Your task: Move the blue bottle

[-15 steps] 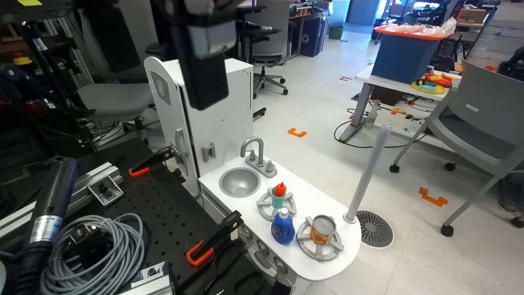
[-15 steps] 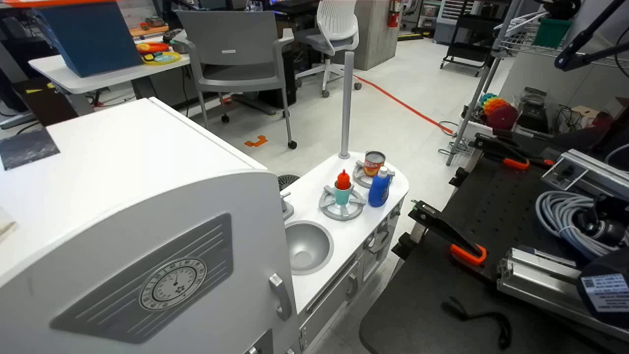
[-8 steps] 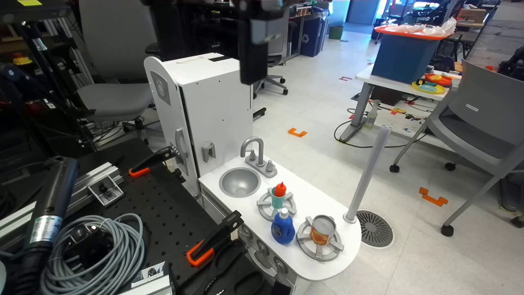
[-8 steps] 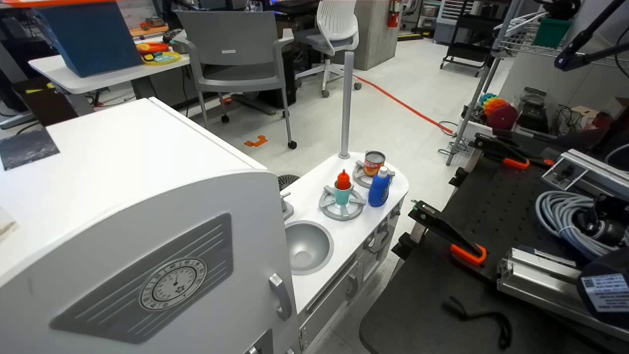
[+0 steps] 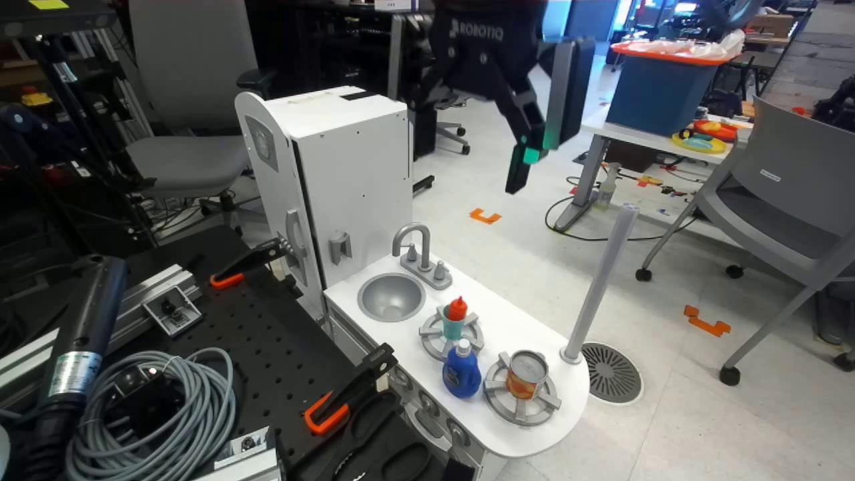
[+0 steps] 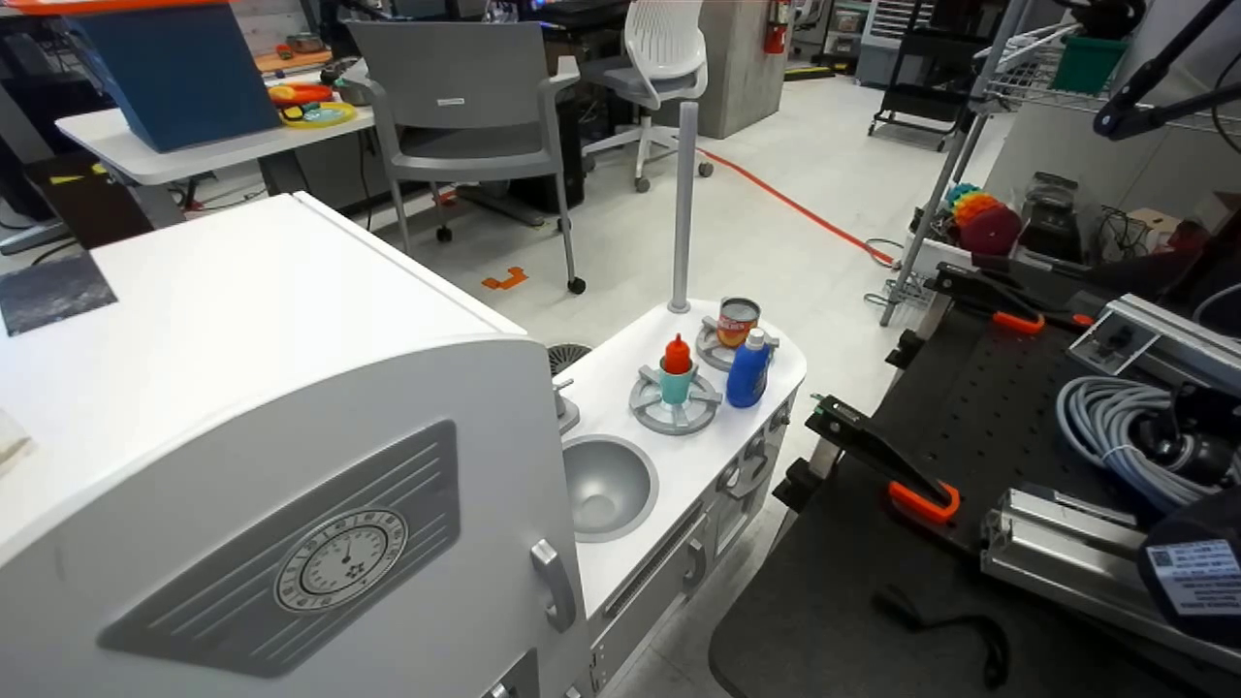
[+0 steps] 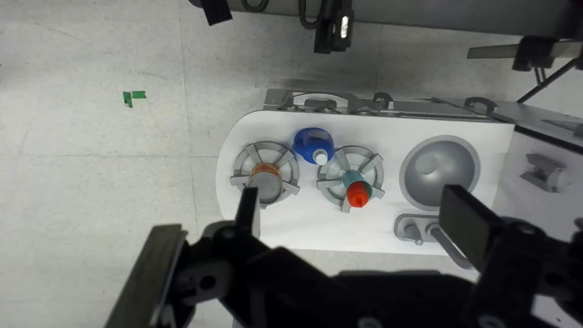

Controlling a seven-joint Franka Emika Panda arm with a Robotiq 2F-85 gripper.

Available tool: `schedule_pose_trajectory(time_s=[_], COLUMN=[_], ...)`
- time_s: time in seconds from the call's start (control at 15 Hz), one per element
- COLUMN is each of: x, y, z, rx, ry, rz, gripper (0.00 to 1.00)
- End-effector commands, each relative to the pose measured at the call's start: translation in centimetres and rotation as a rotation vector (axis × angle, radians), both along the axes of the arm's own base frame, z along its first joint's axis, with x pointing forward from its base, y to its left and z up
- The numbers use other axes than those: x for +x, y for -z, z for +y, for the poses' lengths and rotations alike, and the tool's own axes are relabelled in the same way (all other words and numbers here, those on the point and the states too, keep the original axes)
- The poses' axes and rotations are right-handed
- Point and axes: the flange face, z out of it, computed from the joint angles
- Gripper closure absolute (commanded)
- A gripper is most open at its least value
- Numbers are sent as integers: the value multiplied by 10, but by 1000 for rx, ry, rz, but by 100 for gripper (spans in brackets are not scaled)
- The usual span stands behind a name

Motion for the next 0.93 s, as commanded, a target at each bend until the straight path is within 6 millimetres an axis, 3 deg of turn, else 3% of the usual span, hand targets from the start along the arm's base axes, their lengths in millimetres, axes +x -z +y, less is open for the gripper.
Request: schedule_pose_trajectory(time_s=[0.0, 0.33, 0.6, 0.87], x=[47, 94, 119, 127], y=[70, 176, 238, 289], z=[10, 39, 51, 57], rx=[-64, -106, -181, -262], ry=[44, 38, 9, -39], rz=[80, 217, 254, 293], gripper=[0, 0, 0, 0])
